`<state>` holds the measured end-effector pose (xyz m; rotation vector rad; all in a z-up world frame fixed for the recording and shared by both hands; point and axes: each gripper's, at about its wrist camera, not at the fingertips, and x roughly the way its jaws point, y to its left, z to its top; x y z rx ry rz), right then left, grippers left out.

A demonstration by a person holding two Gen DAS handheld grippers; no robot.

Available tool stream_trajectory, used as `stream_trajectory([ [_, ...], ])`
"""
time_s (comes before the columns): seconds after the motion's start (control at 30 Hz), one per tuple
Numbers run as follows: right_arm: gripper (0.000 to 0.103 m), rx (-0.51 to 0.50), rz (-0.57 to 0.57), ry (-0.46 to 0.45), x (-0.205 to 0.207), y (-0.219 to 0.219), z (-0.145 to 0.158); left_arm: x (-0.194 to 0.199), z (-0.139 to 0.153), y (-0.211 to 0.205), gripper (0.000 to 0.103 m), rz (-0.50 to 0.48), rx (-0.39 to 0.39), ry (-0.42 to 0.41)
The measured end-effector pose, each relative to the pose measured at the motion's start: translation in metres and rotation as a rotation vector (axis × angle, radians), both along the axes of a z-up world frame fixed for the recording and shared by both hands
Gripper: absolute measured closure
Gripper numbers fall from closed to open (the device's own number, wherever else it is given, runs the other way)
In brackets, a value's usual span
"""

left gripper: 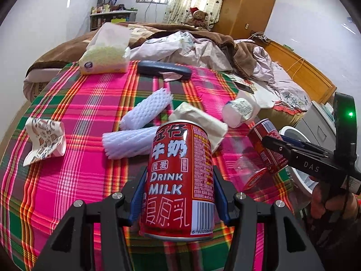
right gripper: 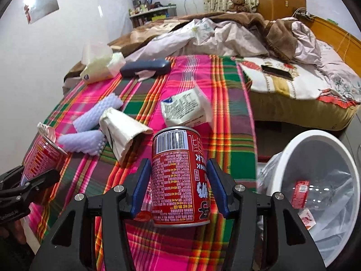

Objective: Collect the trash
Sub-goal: 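Carry both red cans over the white bin and open both tools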

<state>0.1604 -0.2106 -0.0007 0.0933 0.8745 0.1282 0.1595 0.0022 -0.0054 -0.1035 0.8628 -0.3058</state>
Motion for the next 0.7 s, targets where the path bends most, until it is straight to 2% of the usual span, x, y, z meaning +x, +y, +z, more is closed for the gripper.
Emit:
stream_trajectory([
  [0.3,0.050,0.032,-0.052,-0.073,-0.021,-0.029,0.022,-0.005,0.018,-0.037,0.048,-0.072,0.007,-0.047],
  [0.7,0.050,0.046,-0.178,-0.130,-0.049,-0.082,0.033,-0.009,0.035,-0.115,0.048,-0.213,0.004,-0.090],
])
